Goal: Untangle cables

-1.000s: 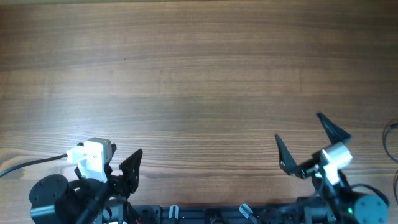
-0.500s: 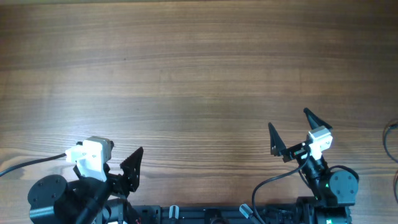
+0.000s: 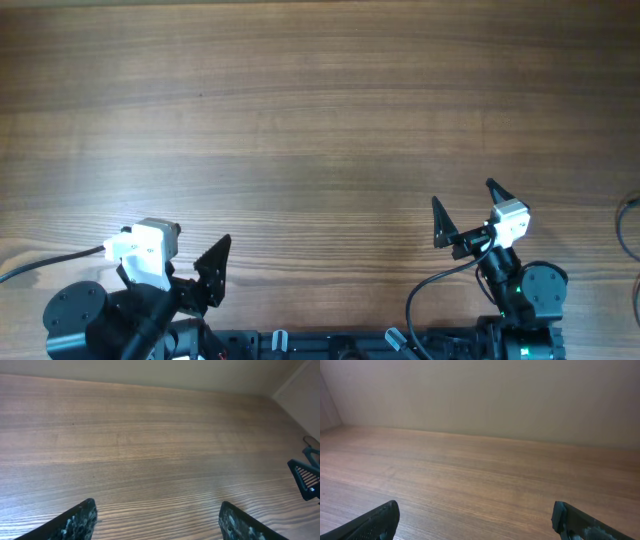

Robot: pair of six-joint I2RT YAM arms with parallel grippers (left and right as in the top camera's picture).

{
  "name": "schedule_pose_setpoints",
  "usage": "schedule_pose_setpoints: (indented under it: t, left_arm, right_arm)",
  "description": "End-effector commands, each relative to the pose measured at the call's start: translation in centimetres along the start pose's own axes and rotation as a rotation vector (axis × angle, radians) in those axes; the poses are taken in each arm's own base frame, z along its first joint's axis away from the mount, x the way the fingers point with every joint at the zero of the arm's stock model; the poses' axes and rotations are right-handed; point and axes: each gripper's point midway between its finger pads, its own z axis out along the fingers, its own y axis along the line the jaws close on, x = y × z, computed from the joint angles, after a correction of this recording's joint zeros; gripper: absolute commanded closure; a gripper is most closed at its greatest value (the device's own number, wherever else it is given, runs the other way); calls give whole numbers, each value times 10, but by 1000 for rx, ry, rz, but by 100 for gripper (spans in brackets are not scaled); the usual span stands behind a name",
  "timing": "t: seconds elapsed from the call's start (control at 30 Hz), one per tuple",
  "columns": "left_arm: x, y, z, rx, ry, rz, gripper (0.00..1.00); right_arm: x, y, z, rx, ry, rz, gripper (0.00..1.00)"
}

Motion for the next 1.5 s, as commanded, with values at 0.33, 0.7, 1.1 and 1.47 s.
schedule_pose_setpoints:
  t: [0.33, 0.7, 1.1, 1.47]
  left_arm:
    - [-1, 1, -1, -10, -10, 14, 0]
    - [-3, 1, -1, -10, -17, 18, 0]
    - [-6, 1, -1, -11, -30, 24, 0]
    - [-8, 14, -2, -86, -37, 26, 0]
  right_arm:
    - [69, -9, 11, 33, 293, 92, 0]
    - [81, -18, 10, 85, 341, 101, 0]
    - [81, -18, 10, 85, 341, 102, 0]
    - [69, -18, 10, 85, 291, 88, 0]
